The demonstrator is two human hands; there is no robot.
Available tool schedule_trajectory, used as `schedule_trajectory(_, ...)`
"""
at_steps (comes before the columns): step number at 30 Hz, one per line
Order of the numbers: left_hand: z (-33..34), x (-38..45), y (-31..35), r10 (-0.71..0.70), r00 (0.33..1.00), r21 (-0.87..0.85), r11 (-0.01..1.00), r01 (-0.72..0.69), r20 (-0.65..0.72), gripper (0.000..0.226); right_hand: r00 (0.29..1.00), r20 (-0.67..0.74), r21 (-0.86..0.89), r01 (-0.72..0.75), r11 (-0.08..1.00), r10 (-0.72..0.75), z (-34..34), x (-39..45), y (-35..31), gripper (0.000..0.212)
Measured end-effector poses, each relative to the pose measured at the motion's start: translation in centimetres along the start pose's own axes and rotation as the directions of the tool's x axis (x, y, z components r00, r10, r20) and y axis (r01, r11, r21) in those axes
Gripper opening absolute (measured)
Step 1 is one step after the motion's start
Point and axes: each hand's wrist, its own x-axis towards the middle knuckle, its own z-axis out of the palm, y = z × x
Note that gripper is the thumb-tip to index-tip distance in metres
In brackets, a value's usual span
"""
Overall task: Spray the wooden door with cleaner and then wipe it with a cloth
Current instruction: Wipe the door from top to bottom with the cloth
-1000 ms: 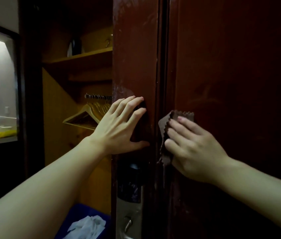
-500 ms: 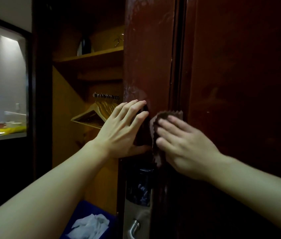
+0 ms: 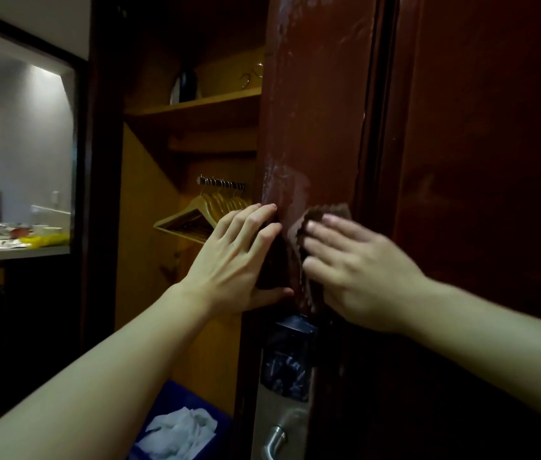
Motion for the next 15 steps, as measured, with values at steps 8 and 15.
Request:
schedule_trajectory(8, 0.4, -1.8, -1.2, -0.064, 0.996, 0.036, 0.997, 0.062, 0.070, 0.095, 0.966, -0.109, -0.077, -0.242, 0.967, 0.233, -1.4, 5.8, 4.1, 0.044)
schedule_trajectory(15, 0.1, -2.9, -1.8, -0.052, 0.990, 0.082, 0.996, 0.041, 0.130, 0.093, 0.998, -0.006, -0.013, 0.057, 0.998, -0.057, 1.0, 2.8, -0.6, 0.041)
